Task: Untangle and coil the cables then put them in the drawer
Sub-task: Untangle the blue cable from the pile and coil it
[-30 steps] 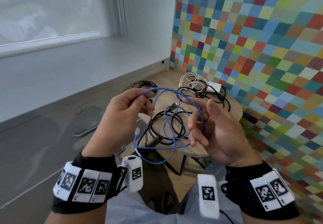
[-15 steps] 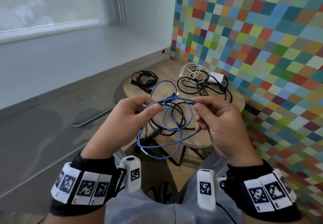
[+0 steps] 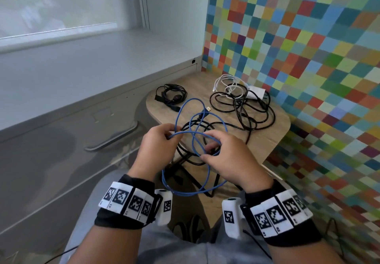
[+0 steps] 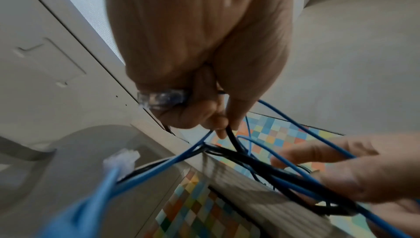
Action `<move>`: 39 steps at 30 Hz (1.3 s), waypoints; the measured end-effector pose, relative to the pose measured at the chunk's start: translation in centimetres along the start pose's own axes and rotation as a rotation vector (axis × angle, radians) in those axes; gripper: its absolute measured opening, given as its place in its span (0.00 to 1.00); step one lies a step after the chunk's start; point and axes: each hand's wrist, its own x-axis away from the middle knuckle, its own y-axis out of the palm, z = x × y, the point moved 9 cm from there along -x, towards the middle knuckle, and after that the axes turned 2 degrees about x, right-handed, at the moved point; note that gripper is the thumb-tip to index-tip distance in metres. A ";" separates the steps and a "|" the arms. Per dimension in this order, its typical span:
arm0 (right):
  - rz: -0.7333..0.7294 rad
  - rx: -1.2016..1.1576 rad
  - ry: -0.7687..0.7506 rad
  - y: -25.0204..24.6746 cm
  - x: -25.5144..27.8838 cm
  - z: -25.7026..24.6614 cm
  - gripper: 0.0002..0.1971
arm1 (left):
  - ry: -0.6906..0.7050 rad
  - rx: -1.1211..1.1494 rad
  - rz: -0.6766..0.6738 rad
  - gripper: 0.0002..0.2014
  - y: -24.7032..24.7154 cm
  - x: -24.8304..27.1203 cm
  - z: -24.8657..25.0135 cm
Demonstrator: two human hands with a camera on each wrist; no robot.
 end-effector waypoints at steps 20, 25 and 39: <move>0.482 -0.514 -0.001 -11.3 -2.1 1.0 0.12 | 0.308 -0.139 0.162 0.13 -3.4 -4.3 13.5; 0.528 -0.518 -0.085 -12.2 -0.9 -0.1 0.08 | 0.356 -0.155 0.222 0.15 -5.4 -2.1 13.5; 0.548 -0.914 0.007 -13.1 1.2 4.4 0.06 | 0.132 0.107 0.196 0.18 -8.6 -0.8 7.7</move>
